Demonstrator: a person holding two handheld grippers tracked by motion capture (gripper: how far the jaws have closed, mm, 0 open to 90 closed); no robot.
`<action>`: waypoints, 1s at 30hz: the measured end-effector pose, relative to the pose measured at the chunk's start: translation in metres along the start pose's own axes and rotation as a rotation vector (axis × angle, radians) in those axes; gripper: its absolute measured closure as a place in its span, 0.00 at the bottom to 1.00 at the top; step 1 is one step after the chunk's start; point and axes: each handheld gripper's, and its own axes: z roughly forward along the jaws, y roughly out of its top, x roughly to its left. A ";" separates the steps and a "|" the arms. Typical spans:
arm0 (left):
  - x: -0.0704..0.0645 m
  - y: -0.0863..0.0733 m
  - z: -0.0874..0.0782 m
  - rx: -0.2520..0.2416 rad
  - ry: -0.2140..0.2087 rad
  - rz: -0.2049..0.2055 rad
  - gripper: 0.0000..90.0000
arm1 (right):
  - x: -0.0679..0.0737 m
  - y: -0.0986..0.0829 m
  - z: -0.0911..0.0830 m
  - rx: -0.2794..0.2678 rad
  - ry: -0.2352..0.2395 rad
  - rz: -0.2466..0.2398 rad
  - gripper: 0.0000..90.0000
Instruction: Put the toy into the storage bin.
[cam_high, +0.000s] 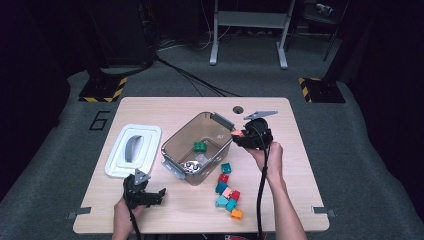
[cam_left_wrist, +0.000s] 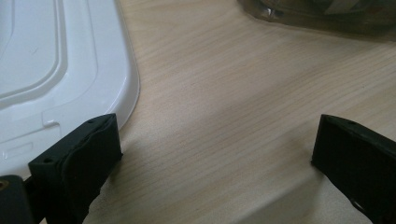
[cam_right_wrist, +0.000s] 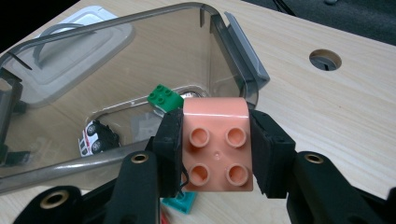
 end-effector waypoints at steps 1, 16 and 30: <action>0.000 0.000 0.000 0.000 0.000 0.001 0.01 | 0.001 0.002 0.001 0.004 0.001 -0.004 0.65; 0.000 0.000 0.000 0.001 0.000 0.001 0.01 | 0.020 0.024 0.027 0.032 0.019 -0.047 0.65; 0.000 0.000 0.000 -0.001 0.001 0.001 0.01 | 0.026 0.026 0.055 0.113 0.018 -0.083 0.65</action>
